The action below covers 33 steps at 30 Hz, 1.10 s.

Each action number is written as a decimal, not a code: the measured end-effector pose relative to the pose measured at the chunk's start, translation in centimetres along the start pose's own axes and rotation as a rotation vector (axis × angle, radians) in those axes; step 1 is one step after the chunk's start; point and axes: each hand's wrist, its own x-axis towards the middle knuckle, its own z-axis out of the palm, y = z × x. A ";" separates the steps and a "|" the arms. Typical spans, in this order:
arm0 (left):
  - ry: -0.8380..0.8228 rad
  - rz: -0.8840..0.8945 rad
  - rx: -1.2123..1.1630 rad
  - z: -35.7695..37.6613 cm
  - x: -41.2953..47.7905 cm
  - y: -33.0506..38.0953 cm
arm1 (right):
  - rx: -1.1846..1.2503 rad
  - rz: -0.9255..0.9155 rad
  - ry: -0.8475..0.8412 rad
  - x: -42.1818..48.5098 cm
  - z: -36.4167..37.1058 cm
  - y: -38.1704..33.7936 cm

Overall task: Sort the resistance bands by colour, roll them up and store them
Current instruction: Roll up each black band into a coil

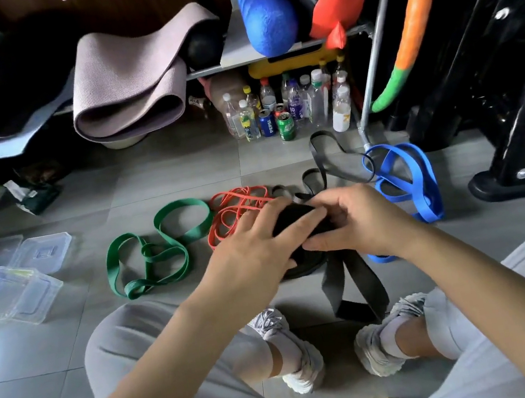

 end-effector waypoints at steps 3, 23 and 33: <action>-0.011 -0.025 -0.176 0.8 -0.2 -0.8 | 0.161 0.063 0.017 -0.1 0.3 0.8; 0.338 -0.386 -0.377 -3.3 -0.7 -6.3 | 0.255 0.512 0.322 -3.3 2.4 14.0; 0.270 -0.453 -0.340 -1.2 -3.5 -8.0 | -0.009 0.665 0.496 -3.3 0.3 14.5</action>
